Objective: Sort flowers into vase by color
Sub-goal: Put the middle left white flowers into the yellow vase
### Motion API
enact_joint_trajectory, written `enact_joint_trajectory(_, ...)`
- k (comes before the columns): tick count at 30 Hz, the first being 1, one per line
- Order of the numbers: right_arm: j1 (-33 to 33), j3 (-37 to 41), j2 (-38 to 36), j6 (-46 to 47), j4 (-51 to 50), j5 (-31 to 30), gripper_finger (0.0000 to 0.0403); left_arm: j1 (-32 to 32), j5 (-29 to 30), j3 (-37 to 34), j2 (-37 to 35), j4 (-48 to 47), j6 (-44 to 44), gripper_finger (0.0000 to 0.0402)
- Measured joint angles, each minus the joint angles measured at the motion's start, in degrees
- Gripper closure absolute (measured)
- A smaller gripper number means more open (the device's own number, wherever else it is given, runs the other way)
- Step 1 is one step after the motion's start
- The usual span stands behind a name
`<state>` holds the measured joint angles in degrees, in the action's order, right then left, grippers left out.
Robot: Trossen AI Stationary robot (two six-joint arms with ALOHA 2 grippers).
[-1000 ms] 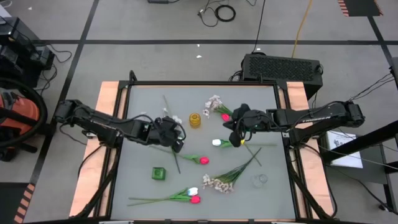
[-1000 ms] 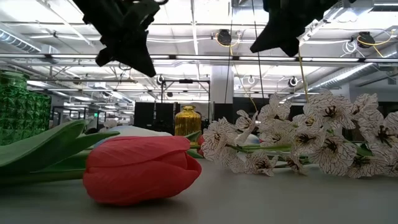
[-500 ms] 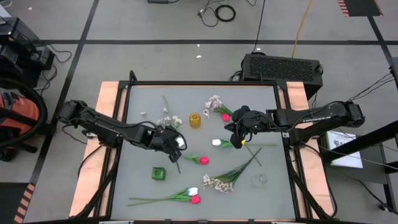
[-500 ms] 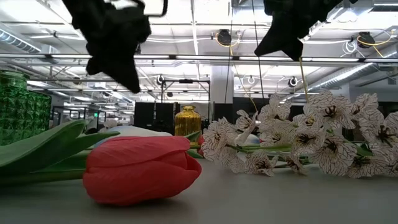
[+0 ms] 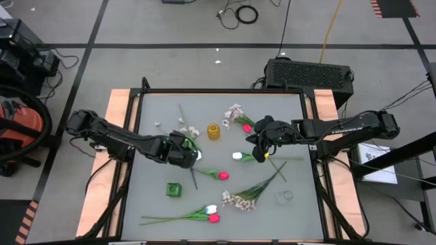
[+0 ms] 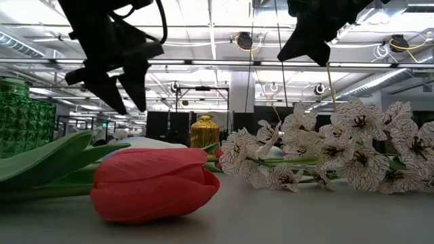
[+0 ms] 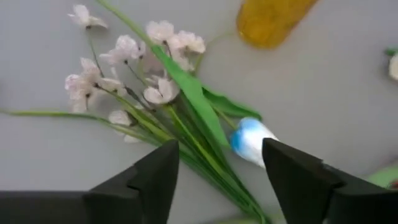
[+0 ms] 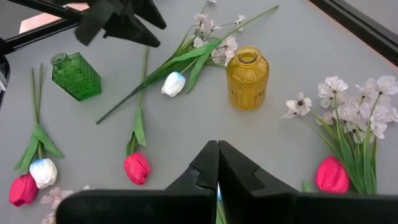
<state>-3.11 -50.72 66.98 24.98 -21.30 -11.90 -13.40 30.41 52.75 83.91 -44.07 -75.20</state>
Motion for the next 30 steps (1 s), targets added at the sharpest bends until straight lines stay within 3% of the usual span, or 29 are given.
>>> enact_joint_trajectory(6, 0.00, 0.00, 0.00, -0.10, -0.10, 0.00, 0.0403, -1.11, 0.30, -0.04, 6.49, 0.05, -7.39, 0.0124)
enact_joint_trajectory(16, 0.00, 0.00, 0.00, -0.11, -0.30, -0.21, 0.0403, -2.85, 1.14, -0.02, 12.66, 1.10, -14.40, 0.0120)
enact_joint_trajectory(25, 0.01, 0.00, 0.00, -0.11, 0.03, -0.34, 0.0403, -1.42, -0.27, 0.26, 20.20, 3.43, -14.53, 0.0120)
enact_joint_trajectory(30, 0.02, 0.00, 0.00, -0.60, 0.02, -0.37, 0.0403, -0.59, -0.22, 0.32, 21.05, 3.64, -12.87, 0.0136)
